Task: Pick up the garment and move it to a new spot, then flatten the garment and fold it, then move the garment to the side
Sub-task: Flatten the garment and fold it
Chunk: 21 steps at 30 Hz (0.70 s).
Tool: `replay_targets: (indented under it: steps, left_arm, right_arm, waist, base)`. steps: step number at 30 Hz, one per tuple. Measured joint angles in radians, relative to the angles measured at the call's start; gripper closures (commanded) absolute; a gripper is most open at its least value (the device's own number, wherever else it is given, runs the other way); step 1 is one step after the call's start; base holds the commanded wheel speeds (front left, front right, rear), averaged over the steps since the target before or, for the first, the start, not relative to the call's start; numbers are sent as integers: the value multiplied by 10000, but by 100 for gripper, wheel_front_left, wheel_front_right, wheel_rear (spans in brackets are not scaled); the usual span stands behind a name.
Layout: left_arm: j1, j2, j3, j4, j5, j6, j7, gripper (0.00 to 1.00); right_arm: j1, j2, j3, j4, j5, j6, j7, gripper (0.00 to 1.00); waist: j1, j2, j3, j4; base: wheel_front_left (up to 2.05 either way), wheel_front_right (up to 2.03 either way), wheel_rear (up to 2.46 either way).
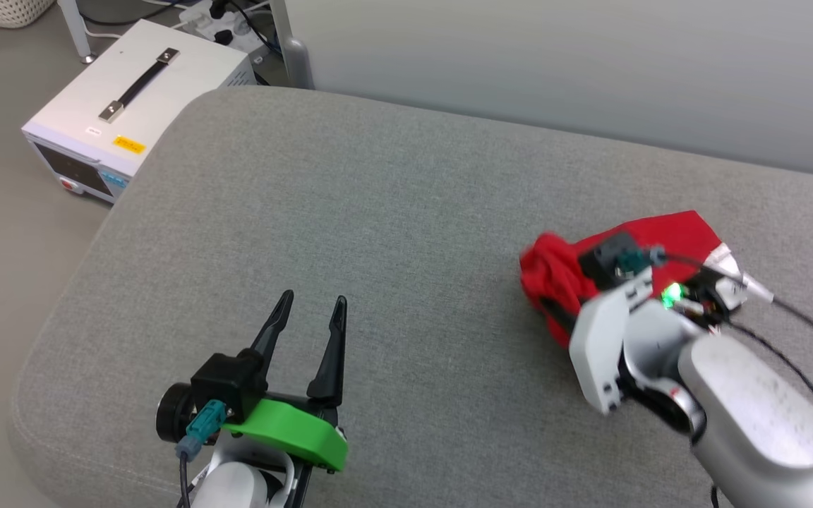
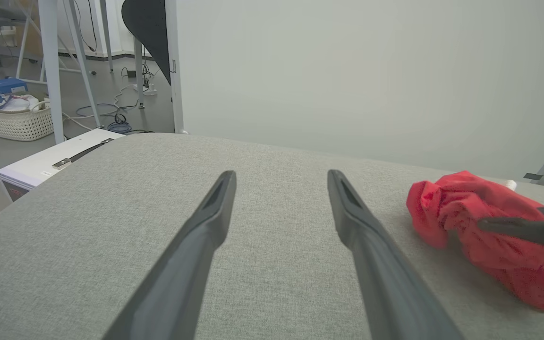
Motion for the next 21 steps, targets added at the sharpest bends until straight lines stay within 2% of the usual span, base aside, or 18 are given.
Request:
replay_targets:
  steps: [7,13,18,21]
  left_arm:
    - [198,-2,184,10,33,8,0,0]
    - [370,-4,508,-52,54,59,0,0]
    - [436,-6,721,-199,109,182,0,0]
    - [508,-8,794,-259,109,205,0,0]
  right_arm:
    - [-2154,788,31,-489,1264,0,-543,100]
    - [-3375,1250,-1007,-1020,2184,0,-1327,100]
    - [-3533,744,-2337,-1430,2339,2,-1576,100]
    - [-2834,316,-3344,-1317,2405,2,-1471,100]
  waist:
    - [0,-1,-450,70]
    - [0,-1,-665,-118]
    - [0,0,-733,-435]
    - [0,0,-725,-655]
  base:
    - [0,0,0]
    - [0,0,0]
    - [0,0,0]
    - [0,0,0]
